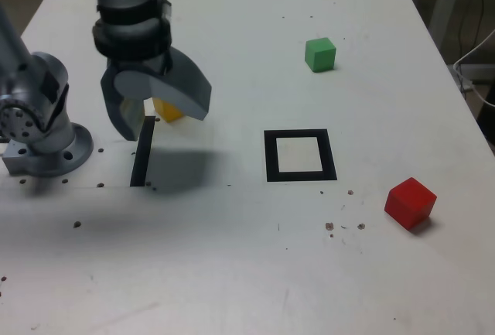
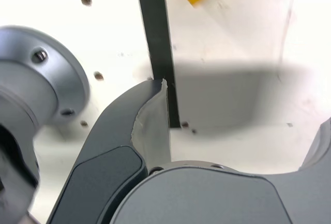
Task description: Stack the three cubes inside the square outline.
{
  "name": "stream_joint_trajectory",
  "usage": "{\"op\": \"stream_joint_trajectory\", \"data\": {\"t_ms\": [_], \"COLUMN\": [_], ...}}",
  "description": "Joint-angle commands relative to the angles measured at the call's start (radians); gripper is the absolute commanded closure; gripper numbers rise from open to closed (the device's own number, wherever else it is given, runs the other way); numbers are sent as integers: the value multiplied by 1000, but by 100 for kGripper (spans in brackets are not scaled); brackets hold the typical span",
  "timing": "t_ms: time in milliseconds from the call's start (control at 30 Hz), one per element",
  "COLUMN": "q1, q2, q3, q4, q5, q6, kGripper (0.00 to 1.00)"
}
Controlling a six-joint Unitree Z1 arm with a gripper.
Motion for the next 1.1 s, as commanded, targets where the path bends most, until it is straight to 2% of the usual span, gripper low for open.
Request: {"op": "stream_joint_trajectory", "data": {"t_ms": [0, 100, 200, 467, 667, 800, 1067], "q1": [-5, -19, -39, -86, -115, -134, -173], "q2": [33, 74, 117, 220, 286, 325, 387], "q3": [-66, -169, -267, -448, -548, -603, -682], "q4": [49, 95, 106, 114, 152, 172, 139], "q5": [-9, -4, -4, -54, -55, -58, -83], "q6": [-2, -8, -18, -49, -81, -129, -284], "kGripper": [0, 0, 0, 0, 0, 0, 0]}}
